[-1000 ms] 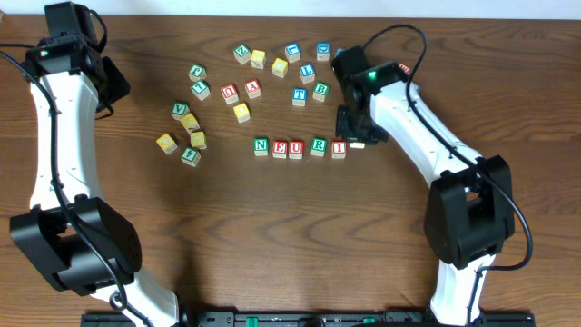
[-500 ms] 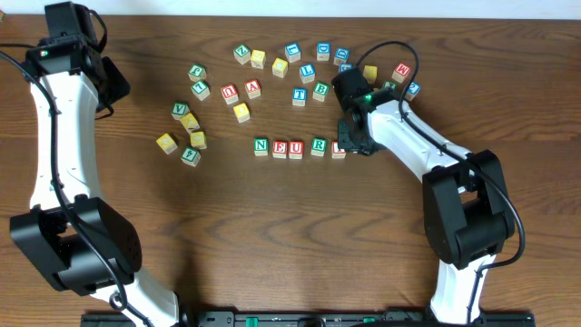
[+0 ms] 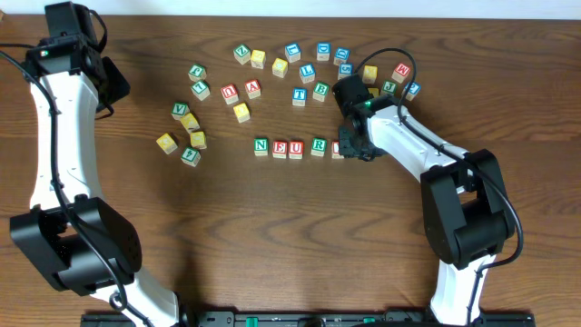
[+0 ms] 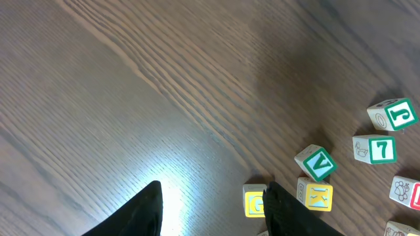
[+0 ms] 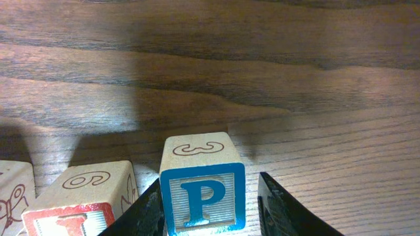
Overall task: Spell out NEURIPS
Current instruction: 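Lower the P block beside the I block and open the right gripper, then move the right gripper over the yellow S block at upper right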
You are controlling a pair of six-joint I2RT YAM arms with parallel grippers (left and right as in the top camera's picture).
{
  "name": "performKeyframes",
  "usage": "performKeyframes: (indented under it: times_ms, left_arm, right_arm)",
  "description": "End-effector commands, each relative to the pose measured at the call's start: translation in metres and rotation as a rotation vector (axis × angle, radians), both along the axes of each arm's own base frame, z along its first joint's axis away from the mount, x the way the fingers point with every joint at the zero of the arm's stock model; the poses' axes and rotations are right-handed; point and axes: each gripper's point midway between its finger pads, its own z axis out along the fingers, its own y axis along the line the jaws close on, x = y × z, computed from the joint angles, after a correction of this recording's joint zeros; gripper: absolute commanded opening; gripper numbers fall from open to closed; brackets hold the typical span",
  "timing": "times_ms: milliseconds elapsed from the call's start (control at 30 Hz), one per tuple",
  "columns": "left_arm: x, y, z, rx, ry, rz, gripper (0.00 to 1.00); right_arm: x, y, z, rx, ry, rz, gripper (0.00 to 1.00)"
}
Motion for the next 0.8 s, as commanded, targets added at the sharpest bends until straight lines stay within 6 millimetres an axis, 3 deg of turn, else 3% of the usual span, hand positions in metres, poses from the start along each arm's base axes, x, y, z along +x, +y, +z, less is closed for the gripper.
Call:
performKeyframes:
  times_ms: [0,200,433,633,767]
  left_arm:
    - [-0.002,0.000,-0.009,-0.003,0.023,0.010,0.49]
    - [-0.002,0.000,-0.009,-0.003,0.023,0.010,0.49]
    - [-0.002,0.000,-0.009,-0.003,0.023,0.010,0.49]
    - [0.000,0.000,-0.007,0.001,0.015,-0.006,0.49]
    - [0.008,-0.010,0.002,-0.009,-0.013,-0.110,0.49]
  right_arm:
    - [0.004,0.003,0.011,0.024,-0.018,0.005,0.38]
    - [0.008,0.004,0.043,0.043,-0.059,0.003,0.43]
    - [0.016,0.000,0.110,0.079,-0.147,-0.011,0.60]
    - [0.031,0.006,0.165,0.146,-0.228,-0.005,0.67]
    - [0.040,0.012,0.193,0.218,-0.271,0.001,0.69]
